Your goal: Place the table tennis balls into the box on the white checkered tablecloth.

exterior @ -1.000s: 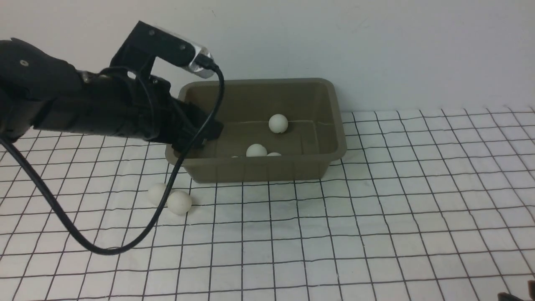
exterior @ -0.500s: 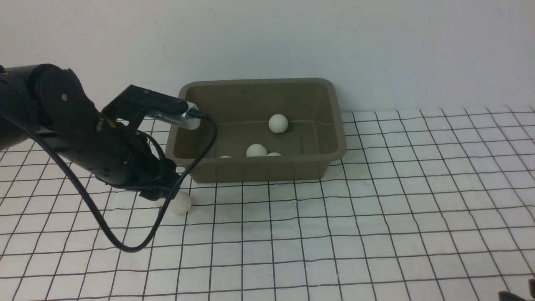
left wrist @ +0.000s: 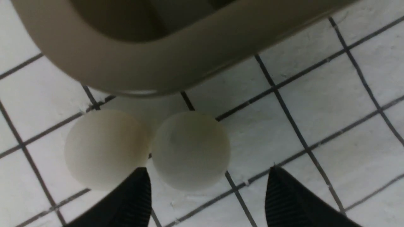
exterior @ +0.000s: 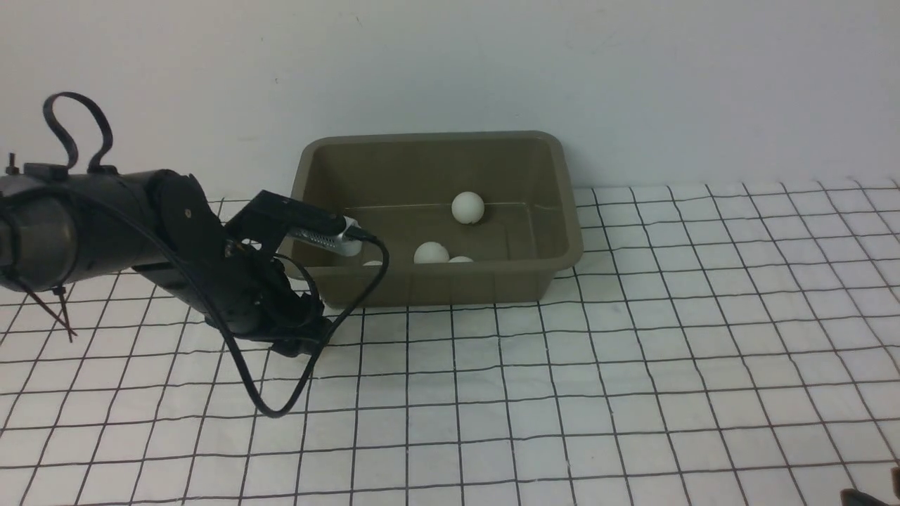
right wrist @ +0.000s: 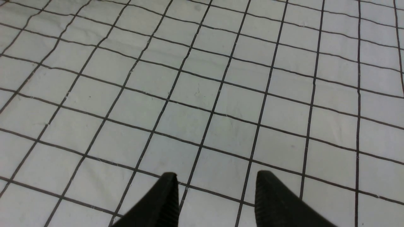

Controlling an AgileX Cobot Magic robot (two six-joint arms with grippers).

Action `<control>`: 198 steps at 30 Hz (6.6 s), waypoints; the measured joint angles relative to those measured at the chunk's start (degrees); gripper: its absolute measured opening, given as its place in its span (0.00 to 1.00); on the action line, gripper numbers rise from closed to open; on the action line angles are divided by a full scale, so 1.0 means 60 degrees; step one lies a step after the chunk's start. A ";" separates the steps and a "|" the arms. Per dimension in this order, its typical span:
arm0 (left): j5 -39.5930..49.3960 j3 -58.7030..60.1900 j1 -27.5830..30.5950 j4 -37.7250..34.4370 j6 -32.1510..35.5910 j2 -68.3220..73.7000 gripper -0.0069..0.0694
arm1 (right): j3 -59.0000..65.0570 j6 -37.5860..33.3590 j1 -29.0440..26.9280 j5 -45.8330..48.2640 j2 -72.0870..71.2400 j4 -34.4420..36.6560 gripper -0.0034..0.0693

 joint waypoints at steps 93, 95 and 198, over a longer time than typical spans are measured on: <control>0.4122 -0.2386 0.1715 -0.0153 0.2940 -0.1012 0.47 | 0.0000 0.0046 0.0000 -0.0360 0.0000 0.0000 0.48; 0.3919 -0.2386 0.1705 -0.0721 0.3523 -0.0493 0.47 | 0.0000 0.0046 0.0000 -0.0360 0.0000 0.0000 0.48; 0.3639 -0.3864 0.0947 -0.6226 0.5779 -0.4030 0.62 | 0.0000 0.0046 0.0000 -0.0343 0.0000 0.0000 0.48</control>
